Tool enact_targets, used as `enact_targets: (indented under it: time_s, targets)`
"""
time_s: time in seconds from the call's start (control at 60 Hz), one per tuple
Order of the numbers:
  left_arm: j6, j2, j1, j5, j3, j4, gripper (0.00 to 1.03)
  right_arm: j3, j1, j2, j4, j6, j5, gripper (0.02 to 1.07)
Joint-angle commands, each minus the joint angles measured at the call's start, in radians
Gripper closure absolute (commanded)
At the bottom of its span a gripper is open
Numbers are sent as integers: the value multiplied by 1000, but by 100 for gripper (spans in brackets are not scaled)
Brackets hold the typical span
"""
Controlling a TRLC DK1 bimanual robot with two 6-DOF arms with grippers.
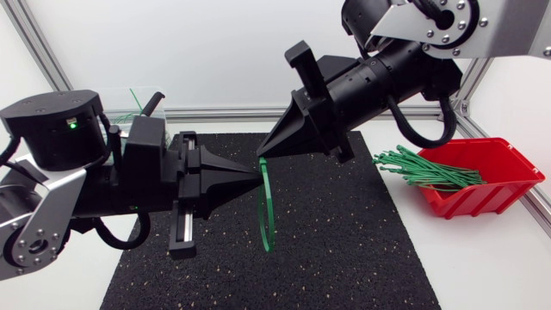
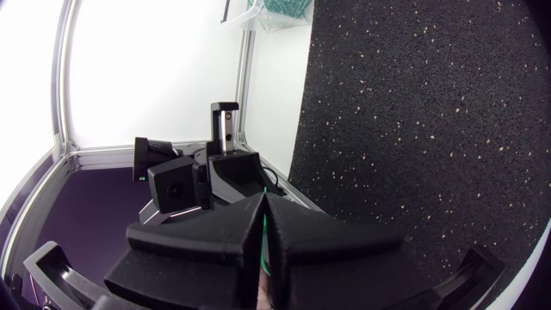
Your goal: Take a green cable tie from the red box, thread the tail through the head to close it, then place it in the transparent bin on the left.
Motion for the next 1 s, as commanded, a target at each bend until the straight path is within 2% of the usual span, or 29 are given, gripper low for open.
enact_targets:
  time_s: [0.0, 0.317, 0.533, 0.617, 0.717, 0.733, 0.783, 0.85, 0.917, 0.983]
  targets:
    - [25, -8, -27, 0, 7, -5, 100, -33, 7, -12, 35, 39, 24, 101]
    - [35, -103, -154, -70, 13, -100, 100, -47, -16, 17, 92, 70, 65, 101]
    - [42, -108, -164, -95, 21, -129, 100, -61, -14, 28, 113, 67, 87, 101]
    - [47, -74, -131, -109, 36, -137, 100, -64, -10, 2, 115, 67, 105, 101]
    - [48, -27, -61, -109, 65, -153, 100, -61, -5, -24, 121, 58, 114, 77]
    - [48, -22, -59, -107, 67, -157, 100, -61, -4, -29, 118, 49, 117, 71]
    - [53, 1, -27, -109, 82, -189, 100, -68, -2, -50, 130, 33, 163, 61]
    - [54, 15, -4, -109, 91, -213, 100, -80, 7, -72, 159, 16, 260, 52]
    - [65, 39, 23, -109, 114, -261, 100, -90, 9, -73, 187, -5, 378, 50]
    - [93, 47, 36, -115, 125, -298, 100, -97, 9, -66, 190, -60, 447, 43]
